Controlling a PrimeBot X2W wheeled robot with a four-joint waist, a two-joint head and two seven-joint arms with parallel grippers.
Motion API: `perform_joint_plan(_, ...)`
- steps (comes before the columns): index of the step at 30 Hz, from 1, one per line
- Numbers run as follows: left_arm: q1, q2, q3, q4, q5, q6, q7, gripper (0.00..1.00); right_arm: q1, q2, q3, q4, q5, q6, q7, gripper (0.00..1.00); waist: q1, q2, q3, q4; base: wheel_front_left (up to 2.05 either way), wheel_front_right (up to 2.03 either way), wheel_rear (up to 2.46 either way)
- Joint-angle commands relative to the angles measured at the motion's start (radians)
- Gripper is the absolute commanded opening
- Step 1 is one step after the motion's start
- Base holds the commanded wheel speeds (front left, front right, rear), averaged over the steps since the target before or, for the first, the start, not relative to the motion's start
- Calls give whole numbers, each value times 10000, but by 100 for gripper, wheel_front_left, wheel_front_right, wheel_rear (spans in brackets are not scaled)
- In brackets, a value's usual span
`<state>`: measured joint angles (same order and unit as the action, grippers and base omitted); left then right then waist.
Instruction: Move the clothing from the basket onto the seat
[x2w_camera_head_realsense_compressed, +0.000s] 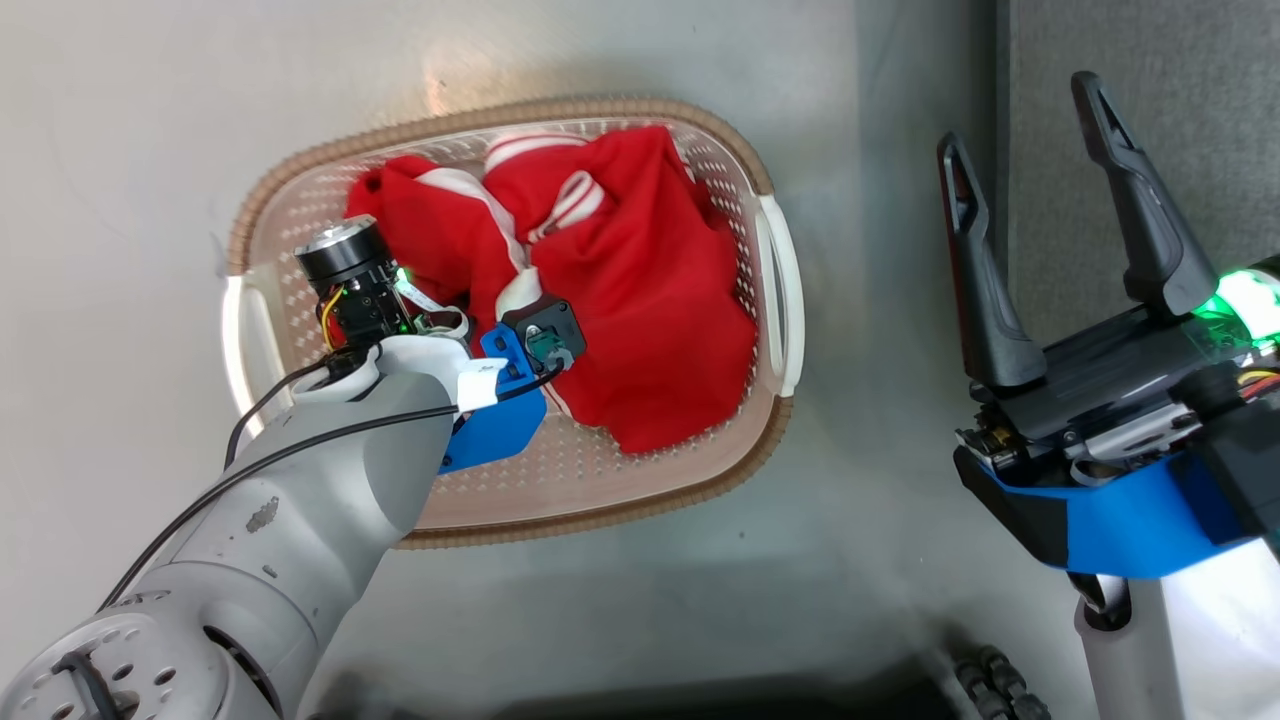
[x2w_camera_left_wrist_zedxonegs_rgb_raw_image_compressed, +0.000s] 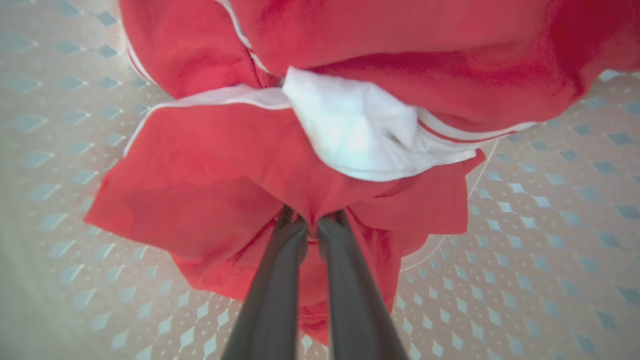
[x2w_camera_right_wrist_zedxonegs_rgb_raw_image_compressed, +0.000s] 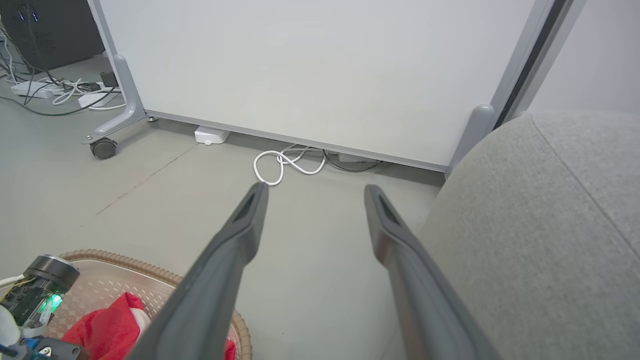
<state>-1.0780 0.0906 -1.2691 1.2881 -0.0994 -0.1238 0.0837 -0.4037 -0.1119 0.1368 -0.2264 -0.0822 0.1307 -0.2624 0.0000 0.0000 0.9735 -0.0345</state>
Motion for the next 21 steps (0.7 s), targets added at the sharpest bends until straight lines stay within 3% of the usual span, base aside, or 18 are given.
perform_joint_plan(1,-179,-1,53,13,-71,-36,-107,0,-107,-60,23,47,52,3,-39,100,0,0,-130,4,0,0,0)
perform_joint_plan(13,523,687,145,-1,-1008,-63,-2167,0,-78,-58,143,612,292,1,-39,100,0,0,-1651,226,0,0,0)
perform_joint_plan(21,1066,488,154,-15,-1710,-65,-2875,0,260,-80,214,1064,438,1,-39,100,0,0,-2981,437,0,0,0)
